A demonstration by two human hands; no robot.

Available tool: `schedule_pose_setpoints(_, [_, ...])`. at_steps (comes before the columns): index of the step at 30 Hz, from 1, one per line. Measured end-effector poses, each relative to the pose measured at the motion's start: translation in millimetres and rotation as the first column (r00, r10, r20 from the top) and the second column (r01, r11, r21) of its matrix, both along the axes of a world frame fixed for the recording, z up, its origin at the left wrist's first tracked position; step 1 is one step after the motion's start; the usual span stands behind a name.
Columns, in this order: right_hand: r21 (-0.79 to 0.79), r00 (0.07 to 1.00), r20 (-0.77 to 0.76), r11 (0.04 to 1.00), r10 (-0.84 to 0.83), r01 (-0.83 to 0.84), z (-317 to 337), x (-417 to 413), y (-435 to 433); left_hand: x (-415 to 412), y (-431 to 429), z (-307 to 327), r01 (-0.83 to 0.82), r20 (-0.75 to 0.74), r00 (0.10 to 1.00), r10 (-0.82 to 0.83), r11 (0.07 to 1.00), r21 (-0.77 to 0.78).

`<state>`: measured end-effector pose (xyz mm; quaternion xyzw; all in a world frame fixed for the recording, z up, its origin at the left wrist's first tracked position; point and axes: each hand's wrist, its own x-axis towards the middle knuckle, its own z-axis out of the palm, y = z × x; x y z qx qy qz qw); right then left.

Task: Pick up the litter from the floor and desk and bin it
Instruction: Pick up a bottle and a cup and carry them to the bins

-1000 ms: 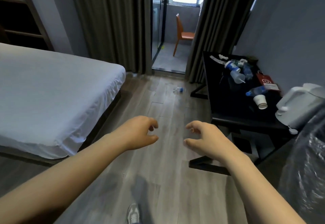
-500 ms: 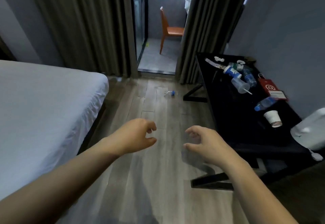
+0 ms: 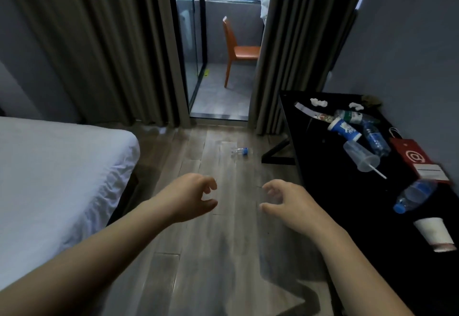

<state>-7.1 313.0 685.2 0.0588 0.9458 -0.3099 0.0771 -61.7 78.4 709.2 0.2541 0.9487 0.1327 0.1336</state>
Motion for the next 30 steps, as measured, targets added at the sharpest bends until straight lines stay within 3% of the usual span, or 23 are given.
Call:
schedule_pose_setpoints(8, [0.009, 0.998, 0.051, 1.0, -0.029, 0.029, -11, -114, 44, -128, 40, -17, 0.025, 0.044, 0.999, -0.025, 1.0, 0.006])
schedule_pose_setpoints(21, [-0.002, 0.975, 0.083, 0.978, -0.208, 0.208, -26, -344, 56, -397, 63, -35, 0.129, 0.075, 0.989, -0.131, 0.991, 0.031])
schedule_pose_setpoints(30, [0.003, 0.944, 0.169, 0.958, -0.283, 0.287, -43, -446, 78, -526, 96, -55, 0.233, 0.141, 0.961, -0.236, 0.972, 0.04])
